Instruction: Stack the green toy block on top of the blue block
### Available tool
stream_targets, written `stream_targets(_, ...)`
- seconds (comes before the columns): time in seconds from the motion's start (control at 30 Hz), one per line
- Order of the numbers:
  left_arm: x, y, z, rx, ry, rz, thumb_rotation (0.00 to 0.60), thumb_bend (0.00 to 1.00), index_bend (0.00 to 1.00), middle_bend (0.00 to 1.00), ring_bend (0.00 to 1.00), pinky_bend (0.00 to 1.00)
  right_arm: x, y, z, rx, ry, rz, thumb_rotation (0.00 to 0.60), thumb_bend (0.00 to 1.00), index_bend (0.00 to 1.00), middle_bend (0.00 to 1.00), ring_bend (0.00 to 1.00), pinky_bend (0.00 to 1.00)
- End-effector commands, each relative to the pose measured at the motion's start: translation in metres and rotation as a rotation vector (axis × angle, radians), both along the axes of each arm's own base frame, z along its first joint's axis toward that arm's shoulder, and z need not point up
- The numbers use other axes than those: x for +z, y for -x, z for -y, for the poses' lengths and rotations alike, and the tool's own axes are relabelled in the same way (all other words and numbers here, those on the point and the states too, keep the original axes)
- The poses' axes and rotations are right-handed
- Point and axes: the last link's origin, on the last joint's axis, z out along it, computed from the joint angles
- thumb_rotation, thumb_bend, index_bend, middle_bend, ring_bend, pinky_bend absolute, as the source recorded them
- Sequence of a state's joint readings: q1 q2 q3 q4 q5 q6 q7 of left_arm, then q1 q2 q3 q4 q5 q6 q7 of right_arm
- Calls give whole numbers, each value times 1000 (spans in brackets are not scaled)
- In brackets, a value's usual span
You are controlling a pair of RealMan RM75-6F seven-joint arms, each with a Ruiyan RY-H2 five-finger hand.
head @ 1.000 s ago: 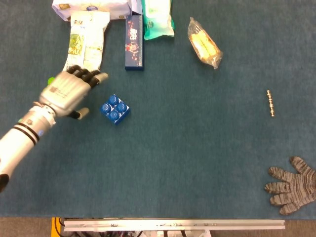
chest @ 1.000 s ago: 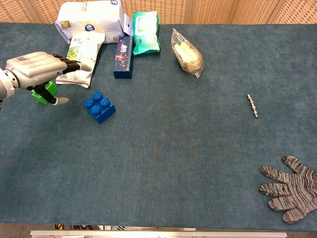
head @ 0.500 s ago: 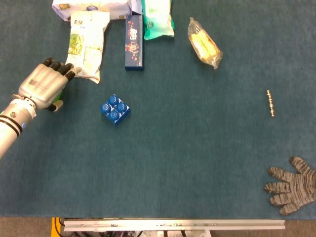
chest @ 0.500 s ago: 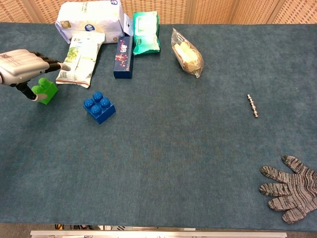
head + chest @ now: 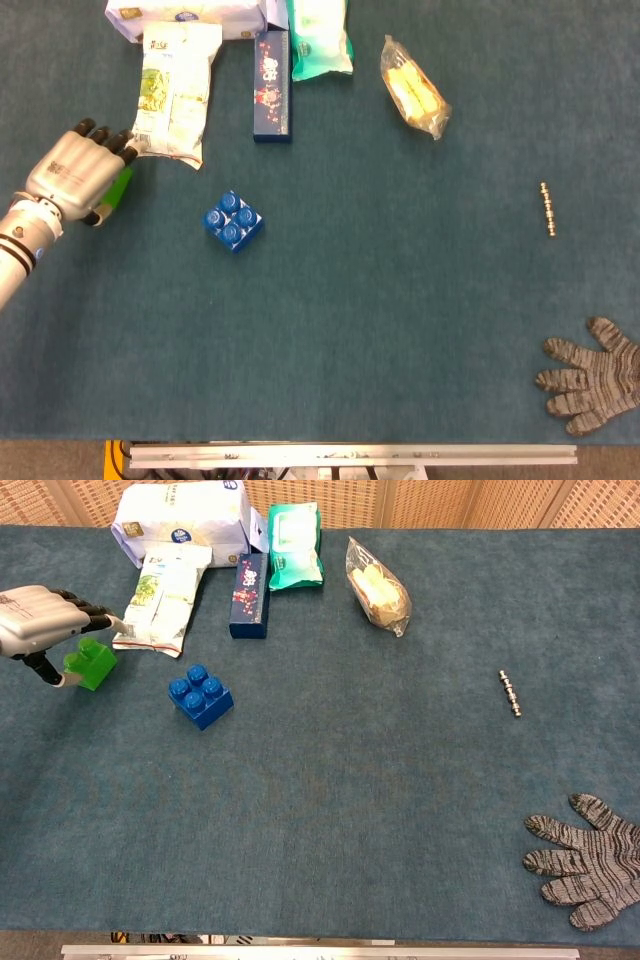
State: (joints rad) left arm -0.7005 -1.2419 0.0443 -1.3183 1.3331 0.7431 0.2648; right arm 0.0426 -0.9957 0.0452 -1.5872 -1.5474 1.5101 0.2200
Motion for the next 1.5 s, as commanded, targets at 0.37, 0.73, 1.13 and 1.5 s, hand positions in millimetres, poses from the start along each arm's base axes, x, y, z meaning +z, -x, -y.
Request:
stream_targets(0.37,-5,12,-3,33,-11,5,600,293,190,136,161,129,0,0,0,-3,1,-4,600,226,163,250,76,125)
stream_targets(0.73,-8,15,-6,30,-12,6,600,292,200,146,161,129,0,0,0,-6,0,-6,600,226,163,250,76,126)
stream_targets(1.13,-8,20,-8,29,-14,-4,600,293,205,152,160,129,1,-1,0,-9,1,-11,600,226,163,250,76,126)
stream_targets(1.5,-10,24,-12,34,-31,23,600,293,288,187,163,129,1,-3,-1,-8,2,-13,600,225,163,250,76,126)
